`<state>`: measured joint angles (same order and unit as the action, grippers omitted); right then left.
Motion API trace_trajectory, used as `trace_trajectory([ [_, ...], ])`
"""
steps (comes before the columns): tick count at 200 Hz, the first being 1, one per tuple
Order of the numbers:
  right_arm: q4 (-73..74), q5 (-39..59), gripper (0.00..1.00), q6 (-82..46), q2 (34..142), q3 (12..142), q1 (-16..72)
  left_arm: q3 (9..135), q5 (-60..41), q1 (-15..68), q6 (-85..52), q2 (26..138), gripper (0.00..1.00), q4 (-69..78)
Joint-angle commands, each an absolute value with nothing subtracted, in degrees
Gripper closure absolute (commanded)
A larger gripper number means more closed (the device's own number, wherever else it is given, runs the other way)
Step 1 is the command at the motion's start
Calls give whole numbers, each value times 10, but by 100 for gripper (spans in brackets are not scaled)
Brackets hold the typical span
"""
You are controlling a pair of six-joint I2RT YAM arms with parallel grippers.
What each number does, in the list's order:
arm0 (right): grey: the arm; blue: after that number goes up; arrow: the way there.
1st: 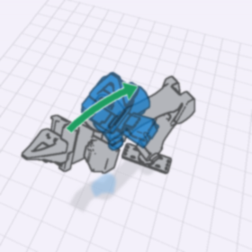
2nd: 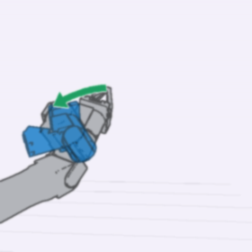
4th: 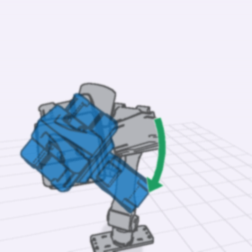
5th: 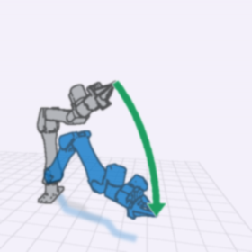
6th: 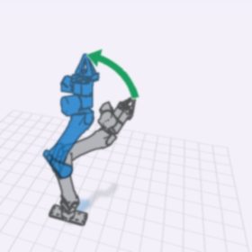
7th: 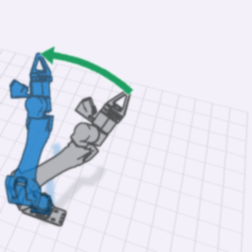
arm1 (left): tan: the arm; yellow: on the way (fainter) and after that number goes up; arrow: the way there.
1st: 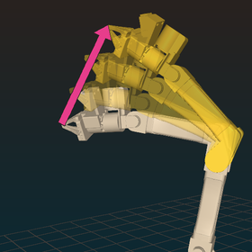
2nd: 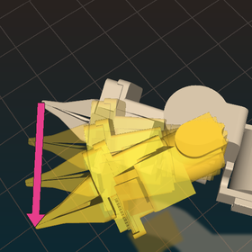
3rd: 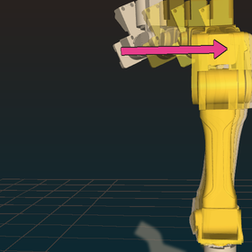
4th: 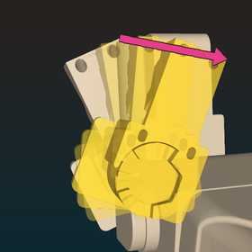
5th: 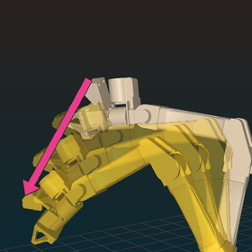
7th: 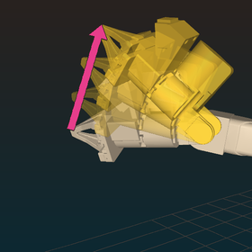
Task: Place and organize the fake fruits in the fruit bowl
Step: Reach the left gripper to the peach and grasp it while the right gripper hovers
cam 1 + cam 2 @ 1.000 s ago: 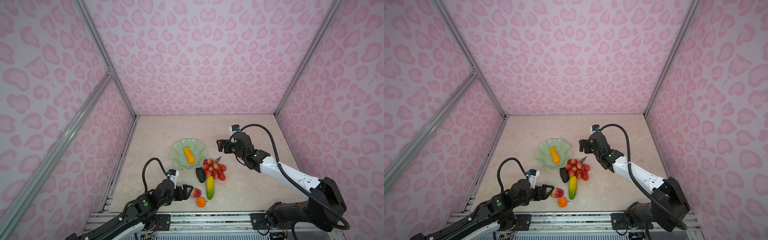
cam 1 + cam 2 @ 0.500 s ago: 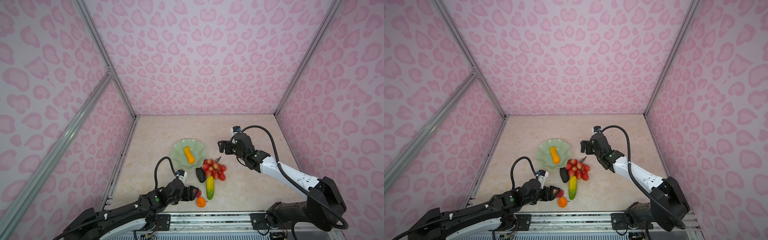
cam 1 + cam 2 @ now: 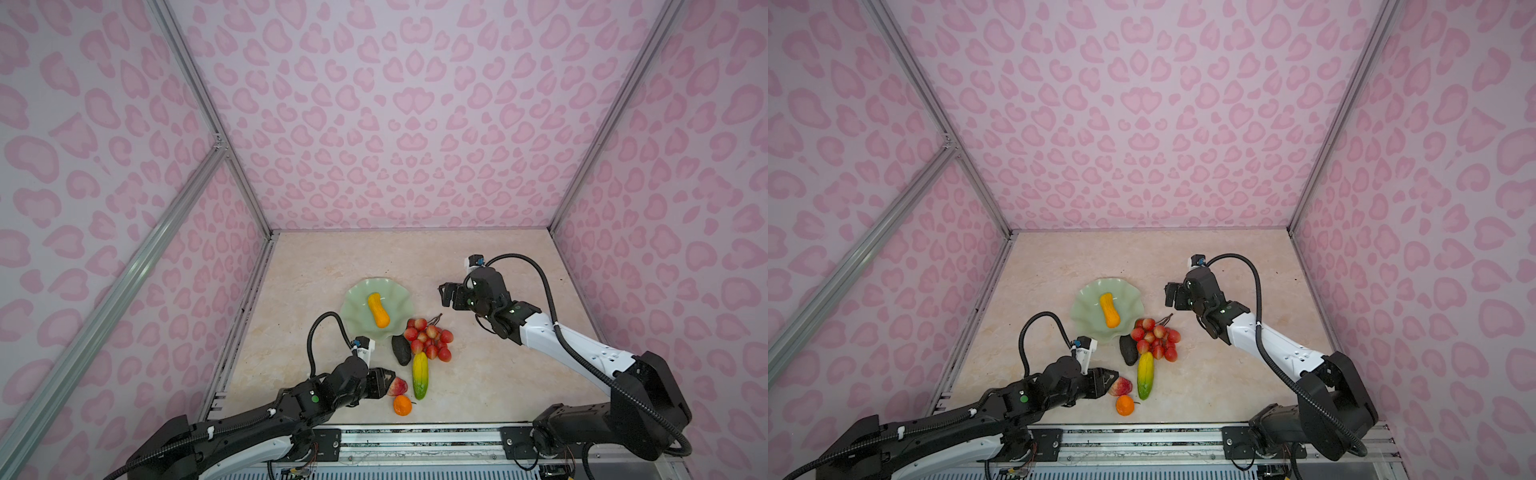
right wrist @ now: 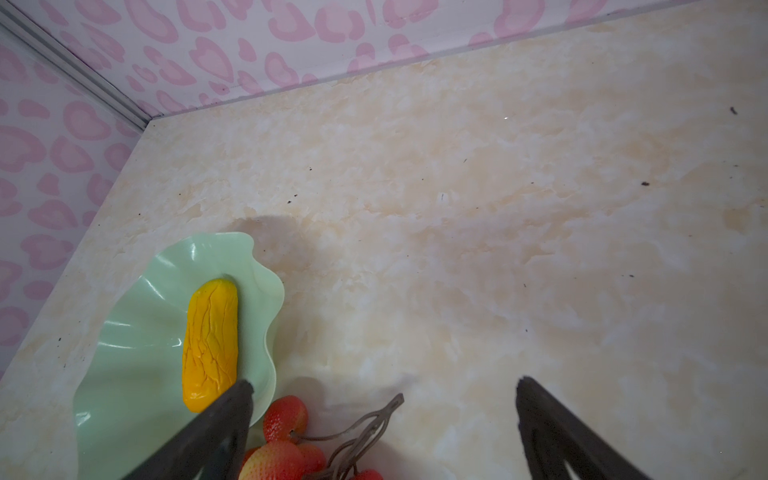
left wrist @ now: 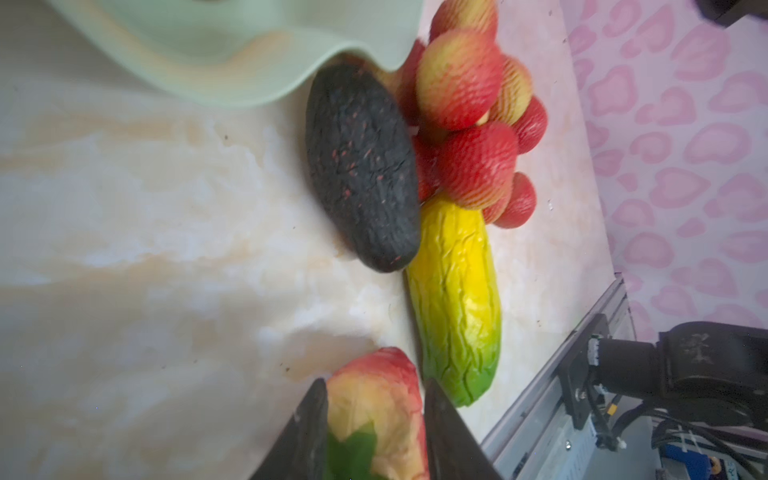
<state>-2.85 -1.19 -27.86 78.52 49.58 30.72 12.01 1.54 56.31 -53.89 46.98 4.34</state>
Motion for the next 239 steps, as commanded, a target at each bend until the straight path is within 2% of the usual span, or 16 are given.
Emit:
trace_trajectory([
  [1,-20,-5,2,-281,786,490,304,141,49,560,-527,445,62,29],
  [37,-29,-5,2,-276,778,491,298,205,72,535,-482,398,61,-53],
  [68,-39,-7,2,-271,770,484,297,246,66,510,-447,408,36,-138],
  [92,-41,-6,2,-273,764,477,295,222,25,510,-459,433,22,-134],
  [111,-41,-3,2,-275,763,475,296,203,-7,518,-467,455,21,-118],
  [189,-39,8,2,-286,769,472,296,184,-4,584,-517,545,14,-32],
  [218,-41,5,2,-283,764,471,296,185,5,584,-521,576,16,-15],
  [239,-42,4,2,-283,763,469,296,185,4,584,-527,602,26,13],
])
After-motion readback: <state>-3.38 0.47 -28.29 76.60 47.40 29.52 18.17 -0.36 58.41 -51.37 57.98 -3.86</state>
